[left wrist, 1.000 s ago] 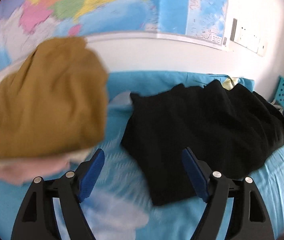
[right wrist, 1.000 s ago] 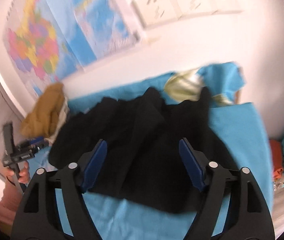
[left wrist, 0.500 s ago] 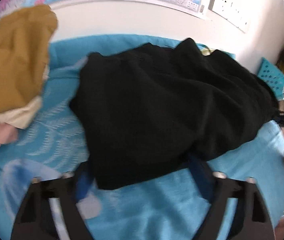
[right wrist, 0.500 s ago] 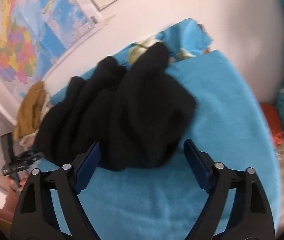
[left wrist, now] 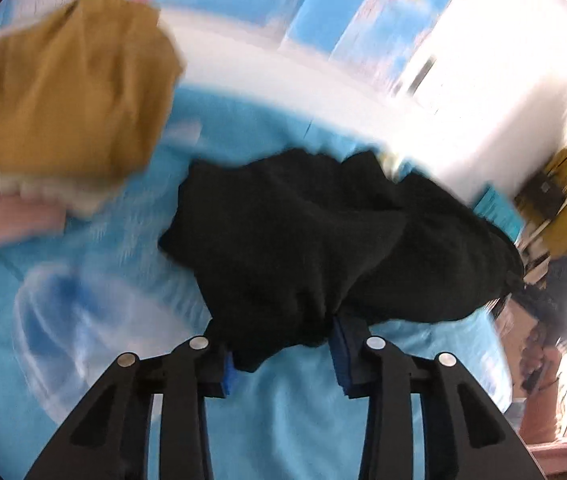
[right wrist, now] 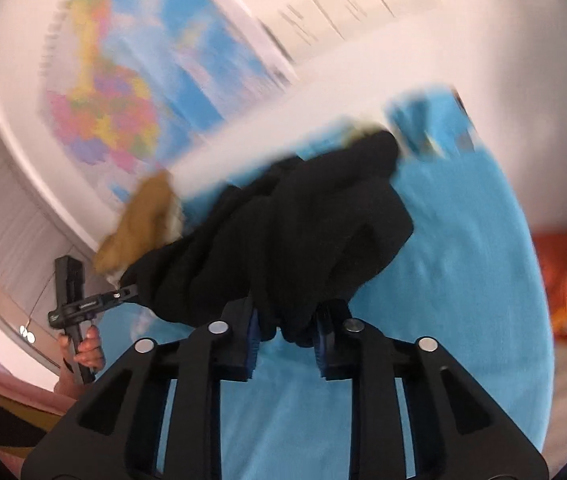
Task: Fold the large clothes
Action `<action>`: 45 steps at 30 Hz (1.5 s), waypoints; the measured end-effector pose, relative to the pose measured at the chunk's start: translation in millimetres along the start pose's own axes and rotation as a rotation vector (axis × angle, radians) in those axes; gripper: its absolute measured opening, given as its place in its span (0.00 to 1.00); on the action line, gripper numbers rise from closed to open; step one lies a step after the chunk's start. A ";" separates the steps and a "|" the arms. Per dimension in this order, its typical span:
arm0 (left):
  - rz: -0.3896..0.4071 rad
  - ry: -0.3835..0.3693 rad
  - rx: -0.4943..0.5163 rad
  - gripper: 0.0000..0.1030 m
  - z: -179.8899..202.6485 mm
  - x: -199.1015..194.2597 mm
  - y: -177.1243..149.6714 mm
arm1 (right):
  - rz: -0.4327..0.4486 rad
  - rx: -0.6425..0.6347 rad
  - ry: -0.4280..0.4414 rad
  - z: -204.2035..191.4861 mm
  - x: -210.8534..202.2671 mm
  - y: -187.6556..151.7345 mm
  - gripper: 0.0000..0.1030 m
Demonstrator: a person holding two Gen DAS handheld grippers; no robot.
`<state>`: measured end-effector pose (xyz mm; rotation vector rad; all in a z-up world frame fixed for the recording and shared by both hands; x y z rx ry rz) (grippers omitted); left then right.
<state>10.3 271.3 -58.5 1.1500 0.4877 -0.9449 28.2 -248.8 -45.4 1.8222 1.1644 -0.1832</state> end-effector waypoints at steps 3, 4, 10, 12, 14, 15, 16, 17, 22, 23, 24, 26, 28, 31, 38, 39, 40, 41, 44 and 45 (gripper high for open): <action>-0.062 0.063 0.018 0.39 -2.2 20.5 -20.5 | -0.110 0.073 -0.070 22.6 26.6 -23.2 0.28; -0.046 0.072 0.025 0.40 -0.3 19.3 -21.6 | -0.100 0.086 -0.069 25.7 26.8 -25.6 0.30; -0.046 0.116 0.012 0.57 0.1 14.9 -27.0 | -0.074 0.132 -0.076 28.6 23.2 -29.9 0.50; -0.042 0.120 0.013 0.60 -0.2 11.4 -31.0 | -0.060 0.142 -0.083 29.2 21.0 -32.6 0.57; -0.038 0.138 0.006 0.65 0.9 11.4 -31.7 | -0.035 0.145 -0.097 29.1 14.8 -31.4 0.61; -0.037 0.138 0.008 0.66 -3.5 7.9 -29.6 | -0.013 0.124 -0.125 26.6 9.3 -28.5 0.65; -0.033 0.142 0.011 0.67 -6.7 5.8 -25.6 | 0.015 0.095 -0.163 23.4 3.4 -23.4 0.67; -0.024 0.146 0.018 0.67 -6.1 4.0 -23.0 | 0.042 0.073 -0.192 21.2 -0.6 -18.7 0.73; 0.005 0.197 0.081 0.61 -0.3 3.2 -13.9 | 0.070 -0.141 -0.278 -10.2 2.5 12.7 0.80; -0.004 0.184 0.081 0.49 0.7 7.1 -12.7 | 0.038 -0.197 -0.319 -15.1 15.6 16.7 0.80; -0.011 0.176 0.071 0.47 -0.1 10.1 -12.8 | 0.016 -0.208 -0.343 -13.2 24.3 19.3 0.76; -0.008 0.185 0.065 0.41 -2.4 12.2 -9.2 | -0.067 -0.171 -0.330 -1.4 51.8 23.4 0.39; -0.012 0.168 0.042 0.39 -5.3 11.3 -3.8 | -0.086 -0.161 -0.329 2.6 67.5 29.0 0.04; 0.001 0.157 0.035 0.38 -5.6 8.1 2.2 | -0.027 -0.173 -0.327 -0.8 67.1 49.0 0.02; -0.046 0.173 0.018 0.53 -14.7 24.1 1.7 | -0.014 -0.072 -0.366 31.8 90.4 64.5 0.02; -0.047 0.189 0.025 0.57 -14.9 23.1 0.8 | -0.044 -0.066 -0.369 36.6 98.5 57.8 0.03; -0.036 0.204 0.038 0.62 -14.4 19.8 0.1 | -0.035 -0.062 -0.365 36.6 96.9 56.0 0.03; -0.031 0.206 0.048 0.62 -13.6 16.9 -0.7 | -0.024 -0.061 -0.364 34.8 92.2 55.7 0.12; -0.010 0.238 0.088 0.63 -8.7 5.2 -6.9 | 0.054 -0.062 -0.363 19.3 65.7 58.1 0.46; -0.004 0.254 0.098 0.63 -7.5 2.5 -8.9 | 0.088 -0.086 -0.368 10.1 55.5 59.4 0.48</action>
Point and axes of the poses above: each gripper's, at about its wrist camera, not at the fingertips, and x roughly the way its jaws point, z to its right, y to its top, the point moved 4 cm from there along x, roughly the way its jaws point, and after that the axes turned 3 degrees about x, right-handed, at the moved point
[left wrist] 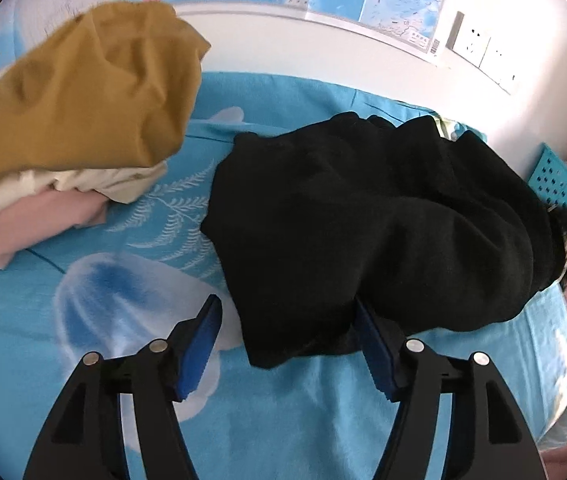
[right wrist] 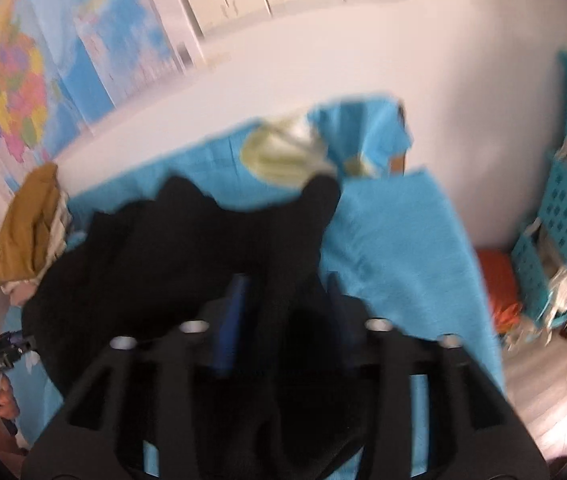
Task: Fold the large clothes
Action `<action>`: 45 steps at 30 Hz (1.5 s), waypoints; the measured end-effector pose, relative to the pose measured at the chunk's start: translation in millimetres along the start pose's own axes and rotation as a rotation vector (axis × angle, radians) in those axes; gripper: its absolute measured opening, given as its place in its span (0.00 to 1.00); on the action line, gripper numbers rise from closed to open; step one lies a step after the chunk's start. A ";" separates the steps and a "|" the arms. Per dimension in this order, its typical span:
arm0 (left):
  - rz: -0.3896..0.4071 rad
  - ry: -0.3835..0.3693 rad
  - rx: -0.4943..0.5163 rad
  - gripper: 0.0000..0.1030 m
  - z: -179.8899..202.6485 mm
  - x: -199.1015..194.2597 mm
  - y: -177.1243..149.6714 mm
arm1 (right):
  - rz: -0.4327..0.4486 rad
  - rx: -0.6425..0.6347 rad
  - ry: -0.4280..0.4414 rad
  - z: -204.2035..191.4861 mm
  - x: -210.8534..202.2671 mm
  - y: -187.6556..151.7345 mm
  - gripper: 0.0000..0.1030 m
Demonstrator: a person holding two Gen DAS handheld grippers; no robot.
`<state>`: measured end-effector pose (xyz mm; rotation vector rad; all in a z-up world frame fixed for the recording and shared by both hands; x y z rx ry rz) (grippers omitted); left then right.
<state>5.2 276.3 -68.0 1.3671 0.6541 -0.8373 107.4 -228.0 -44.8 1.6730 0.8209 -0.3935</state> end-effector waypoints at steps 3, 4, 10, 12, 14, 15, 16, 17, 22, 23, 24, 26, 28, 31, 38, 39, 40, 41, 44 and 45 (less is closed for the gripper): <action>0.008 0.045 0.015 0.65 3.0 -6.1 -5.1 | 0.065 -0.027 0.047 -15.0 -27.8 2.0 0.55; 0.008 0.061 0.019 0.66 4.7 -7.8 -6.3 | 0.076 -0.032 0.067 -18.4 -32.8 1.1 0.55; 0.027 0.085 0.030 0.71 12.3 -17.7 -10.3 | 0.058 -0.110 0.150 -50.4 -38.2 -6.8 0.57; 0.030 0.090 0.033 0.72 13.9 -20.3 -12.2 | 0.023 -0.127 0.188 -62.7 -28.5 -11.2 0.56; 0.031 0.094 0.038 0.72 16.2 -21.1 -13.3 | -0.004 -0.146 0.186 -76.0 -17.3 -15.6 0.57; 0.031 0.084 0.034 0.72 17.0 -22.0 -14.1 | -0.034 -0.161 0.195 -83.2 -7.3 -19.1 0.54; 0.031 0.071 0.029 0.72 17.7 -23.0 -14.7 | -0.058 -0.175 0.187 -88.3 3.1 -22.2 0.53; 0.032 0.056 0.026 0.72 18.1 -24.6 -15.6 | -0.079 -0.184 0.169 -91.3 13.3 -24.9 0.53; 0.026 0.019 0.028 0.72 24.9 -29.9 -21.9 | -0.170 -0.165 0.099 -90.3 62.5 -34.8 0.55; 0.021 -0.002 0.026 0.72 25.8 -30.9 -23.8 | -0.166 -0.156 0.097 -90.4 62.8 -35.1 0.56; 0.017 -0.020 0.024 0.72 26.9 -31.3 -25.6 | -0.161 -0.139 0.105 -90.1 59.4 -34.7 0.57; 0.006 -0.085 0.014 0.72 30.1 -32.3 -29.7 | -0.148 -0.099 0.141 -86.5 46.5 -34.8 0.60; -0.018 -0.191 0.004 0.72 36.2 -33.5 -37.0 | -0.129 -0.049 0.200 -81.1 24.5 -36.2 0.64; -0.046 -0.307 0.011 0.72 48.2 -30.7 -45.5 | -0.118 0.004 0.297 -74.7 -8.4 -45.3 0.72; -0.123 -0.407 -0.048 0.72 61.3 -3.8 -44.3 | -0.211 0.191 0.479 -55.3 -38.2 -89.0 0.80; -0.128 -0.411 -0.065 0.72 60.2 0.1 -42.5 | -0.230 0.227 0.497 -51.0 -36.7 -96.6 0.80; -0.134 -0.414 -0.092 0.72 58.1 4.9 -40.1 | -0.243 0.257 0.511 -48.2 -34.4 -102.1 0.80; -0.137 -0.426 -0.121 0.73 55.7 8.6 -37.9 | -0.257 0.298 0.521 -43.9 -29.4 -108.4 0.80; -0.128 -0.455 -0.183 0.76 51.5 16.7 -29.0 | -0.278 0.367 0.527 -38.6 -17.3 -113.7 0.80; -0.128 -0.457 -0.195 0.76 50.5 19.1 -26.9 | -0.273 0.387 0.523 -37.7 -13.4 -113.2 0.79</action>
Point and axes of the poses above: each gripper's, at about its wrist camera, not at the fingertips, and x roughly the way its jaws point, z to its right, y to its top, the point moved 4 cm from there along x, roughly the way its jaws point, and after that the axes turned 3 degrees about x, right-handed, at the moved point
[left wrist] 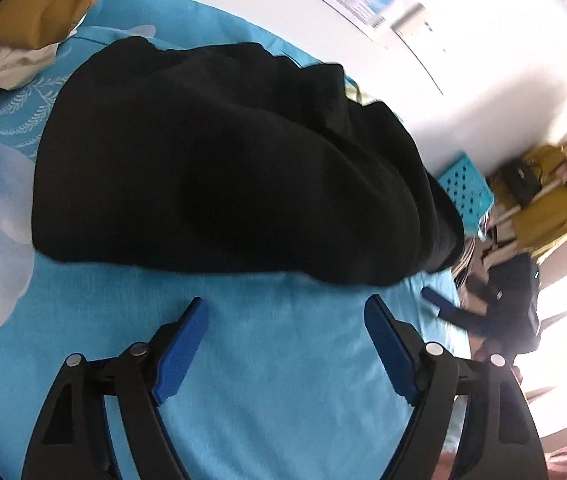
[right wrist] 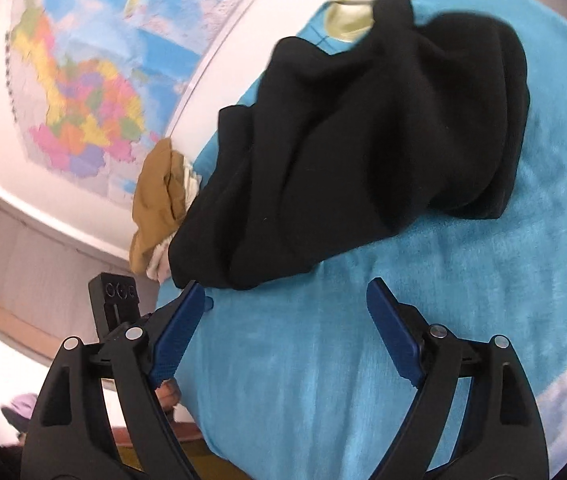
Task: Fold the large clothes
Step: 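Slide both grippers under the black jacket bundle and lift it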
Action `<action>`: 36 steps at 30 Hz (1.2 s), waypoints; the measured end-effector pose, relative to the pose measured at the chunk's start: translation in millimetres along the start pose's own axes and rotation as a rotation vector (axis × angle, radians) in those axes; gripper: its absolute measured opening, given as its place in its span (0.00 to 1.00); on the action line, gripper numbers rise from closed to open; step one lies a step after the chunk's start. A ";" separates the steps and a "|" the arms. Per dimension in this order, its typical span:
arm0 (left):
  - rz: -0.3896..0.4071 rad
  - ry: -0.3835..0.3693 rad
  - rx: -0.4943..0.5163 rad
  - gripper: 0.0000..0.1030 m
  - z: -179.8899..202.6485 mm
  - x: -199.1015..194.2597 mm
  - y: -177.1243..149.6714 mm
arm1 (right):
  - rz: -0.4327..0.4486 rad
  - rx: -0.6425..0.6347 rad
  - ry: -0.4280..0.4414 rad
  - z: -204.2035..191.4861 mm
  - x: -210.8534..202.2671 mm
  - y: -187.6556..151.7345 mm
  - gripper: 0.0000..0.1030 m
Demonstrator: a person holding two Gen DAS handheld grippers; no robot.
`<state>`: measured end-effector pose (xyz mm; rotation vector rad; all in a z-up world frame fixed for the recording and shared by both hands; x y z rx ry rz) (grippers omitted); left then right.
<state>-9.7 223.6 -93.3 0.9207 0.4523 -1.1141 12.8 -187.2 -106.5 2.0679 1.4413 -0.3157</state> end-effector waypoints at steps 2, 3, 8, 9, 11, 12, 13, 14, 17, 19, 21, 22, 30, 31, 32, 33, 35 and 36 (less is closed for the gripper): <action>0.012 -0.009 -0.035 0.77 -4.0 2.5 6.1 | 0.020 0.001 -0.014 -0.2 3.7 5.5 0.79; 0.023 -0.017 -0.058 0.78 -5.9 3.4 9.7 | 0.039 -0.007 -0.043 -1.1 5.2 9.3 0.80; 0.052 -0.063 -0.158 0.86 -10.3 11.1 24.8 | 0.117 0.016 -0.113 1.4 16.6 26.8 0.81; 0.059 -0.081 -0.185 0.89 -11.8 10.4 26.3 | 0.139 0.030 -0.124 2.4 18.1 30.2 0.82; 0.078 -0.087 -0.242 0.90 -14.9 9.9 29.8 | 0.162 0.037 -0.139 3.8 21.7 36.2 0.84; 0.085 -0.080 -0.258 0.90 -14.6 10.9 32.8 | 0.175 0.039 -0.153 3.1 26.1 40.0 0.87; 0.090 -0.080 -0.273 0.90 -15.2 11.1 35.4 | 0.182 0.041 -0.157 2.1 29.1 42.7 0.88; 0.099 -0.082 -0.294 0.89 -15.7 10.8 38.8 | 0.193 0.047 -0.161 1.3 31.8 45.3 0.88; 0.144 -0.106 -0.296 0.84 -15.2 -0.6 45.8 | 0.223 0.062 -0.158 -0.6 40.7 53.1 0.88; 0.137 -0.096 -0.251 0.83 -13.8 -2.0 52.3 | 0.241 0.060 -0.145 -0.4 41.8 54.7 0.88; 0.091 -0.079 -0.262 0.83 -24.0 8.7 52.4 | 0.236 0.048 -0.165 -0.4 44.2 55.3 0.89; 0.087 -0.092 -0.281 0.83 -29.5 13.4 51.4 | 0.233 0.046 -0.172 -0.9 45.6 56.0 0.89; 0.108 -0.056 -0.311 0.83 -27.9 17.2 61.7 | 0.301 0.056 -0.226 -4.5 52.6 61.4 0.96; 0.109 -0.017 -0.301 0.76 -26.1 17.9 63.0 | 0.311 0.061 -0.237 -4.8 53.2 61.6 0.96; 0.110 0.035 -0.281 0.64 -24.3 18.5 64.4 | 0.318 0.067 -0.245 -4.9 53.6 61.7 0.96; 0.101 0.068 -0.263 0.59 -23.6 19.5 65.5 | 0.324 0.077 -0.251 -4.8 54.1 62.8 0.91; 0.113 0.086 -0.272 0.49 -26.6 16.5 67.3 | 0.334 0.083 -0.277 -4.4 52.7 64.2 0.66; 0.117 0.069 -0.279 0.49 -28.7 15.1 67.8 | 0.330 0.075 -0.295 -2.8 52.6 65.4 0.61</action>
Point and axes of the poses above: each gripper's, at about its wrist camera, not at the fingertips, and x roughly the way its jaws point, z to its right, y to its top, the point moved 4 cm from there along x, roughly the way its jaws point, and after that the axes turned 3 degrees about x, right-handed, at the moved point
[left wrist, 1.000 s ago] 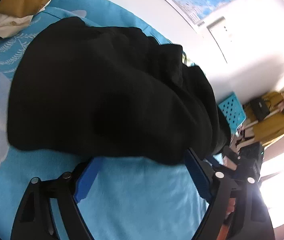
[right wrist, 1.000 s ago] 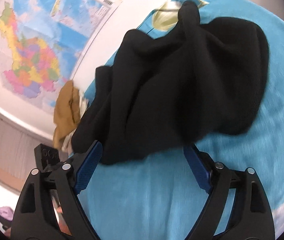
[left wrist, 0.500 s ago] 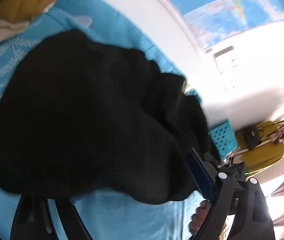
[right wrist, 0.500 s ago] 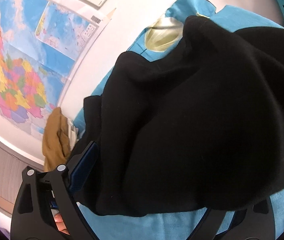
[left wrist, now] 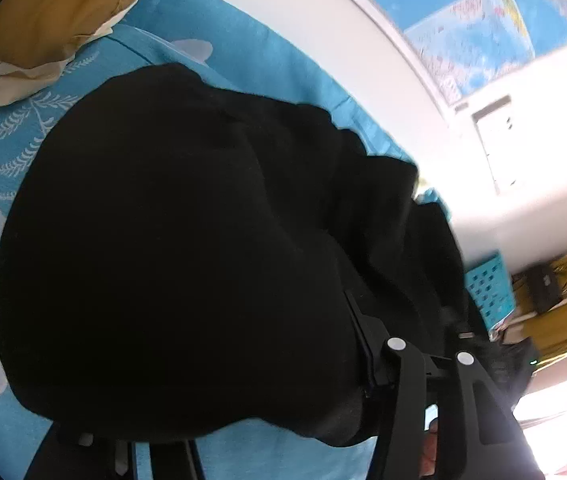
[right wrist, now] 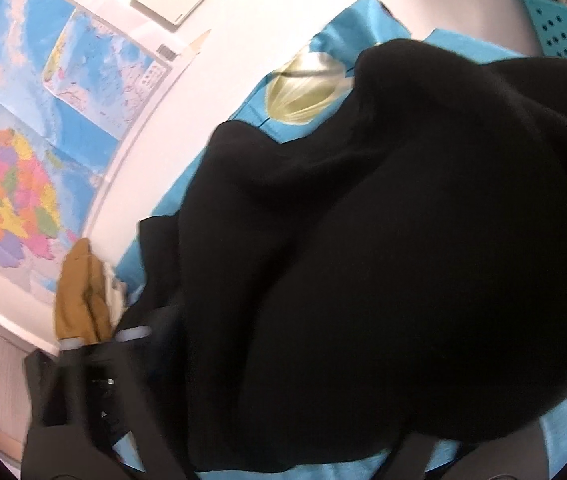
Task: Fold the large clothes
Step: 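Slide both grippers under the black jacket bundle and lift it, then carry the lifted jacket bundle with both grippers over the mustard clothes stack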
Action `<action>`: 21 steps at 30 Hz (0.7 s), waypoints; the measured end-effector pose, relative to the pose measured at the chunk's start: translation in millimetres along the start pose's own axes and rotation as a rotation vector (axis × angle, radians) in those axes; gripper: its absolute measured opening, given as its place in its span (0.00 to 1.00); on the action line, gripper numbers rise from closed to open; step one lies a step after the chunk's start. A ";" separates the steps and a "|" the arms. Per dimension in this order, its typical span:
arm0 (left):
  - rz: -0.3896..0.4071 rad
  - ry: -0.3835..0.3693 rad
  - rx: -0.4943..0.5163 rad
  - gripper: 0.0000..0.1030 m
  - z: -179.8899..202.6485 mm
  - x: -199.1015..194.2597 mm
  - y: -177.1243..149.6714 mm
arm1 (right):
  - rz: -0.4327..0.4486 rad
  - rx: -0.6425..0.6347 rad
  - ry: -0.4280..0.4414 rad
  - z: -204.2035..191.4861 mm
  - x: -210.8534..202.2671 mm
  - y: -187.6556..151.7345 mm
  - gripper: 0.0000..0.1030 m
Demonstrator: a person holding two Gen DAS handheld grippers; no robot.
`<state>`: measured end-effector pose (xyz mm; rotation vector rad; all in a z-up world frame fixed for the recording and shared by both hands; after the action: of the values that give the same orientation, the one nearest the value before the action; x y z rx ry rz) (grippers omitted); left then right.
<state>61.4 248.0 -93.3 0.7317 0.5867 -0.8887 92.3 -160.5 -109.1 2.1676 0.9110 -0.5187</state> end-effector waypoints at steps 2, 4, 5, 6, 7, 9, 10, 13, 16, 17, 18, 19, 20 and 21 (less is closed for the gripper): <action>-0.019 -0.021 -0.004 0.56 -2.8 2.8 1.0 | -0.024 0.016 0.040 6.3 3.3 1.0 0.58; -0.036 -0.102 -0.031 0.77 -4.8 7.2 3.1 | -0.038 0.036 0.080 10.4 4.8 1.9 0.60; -0.040 -0.150 -0.040 0.87 -3.4 8.0 4.9 | -0.042 0.034 0.100 10.5 4.5 2.4 0.66; -0.038 -0.154 -0.047 0.87 -2.5 8.9 6.0 | -0.042 0.039 0.129 9.7 3.7 3.1 0.71; -0.035 -0.152 -0.053 0.90 -0.8 10.3 7.2 | -0.041 0.040 0.148 8.8 3.3 3.7 0.73; -0.030 -0.145 -0.039 0.93 3.9 13.0 8.1 | -0.049 0.004 0.136 4.9 6.1 3.5 0.75; -0.029 -0.131 -0.018 0.93 7.1 14.8 8.8 | -0.052 -0.010 0.125 4.1 7.3 3.3 0.72; -0.021 -0.061 0.010 0.67 8.2 15.1 9.0 | -0.080 -0.008 0.117 12.9 13.8 3.3 0.37; -0.027 -0.037 0.018 0.43 6.2 16.1 11.2 | -0.117 0.023 0.183 20.2 13.9 4.1 0.29; -0.024 -0.036 0.018 0.38 5.7 15.5 12.3 | -0.122 0.017 0.193 19.4 13.2 4.4 0.27; -0.022 -0.029 0.036 0.35 8.5 13.9 13.2 | -0.120 0.006 0.206 16.9 10.6 5.2 0.26; -0.016 -0.022 0.062 0.30 12.1 11.7 14.3 | -0.117 0.007 0.232 14.8 8.1 6.2 0.25; -0.013 -0.017 0.078 0.28 14.0 10.3 15.6 | -0.114 -0.008 0.251 10.4 4.8 8.4 0.24; -0.017 -0.018 0.088 0.27 16.9 8.7 17.5 | -0.113 -0.026 0.247 6.9 2.4 10.0 0.24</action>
<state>83.3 238.3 -83.5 0.7980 0.5407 -0.9404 100.8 -169.5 -110.4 2.1984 1.1716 -0.2936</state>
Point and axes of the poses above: each gripper's, at about its wrist camera, not at the fingertips, and x roughly the way its jaws point, z to its right, y to its top, the point moved 4 cm from there along x, roughly the way its jaws point, and after that the axes turned 3 degrees about x, right-handed, at the moved point
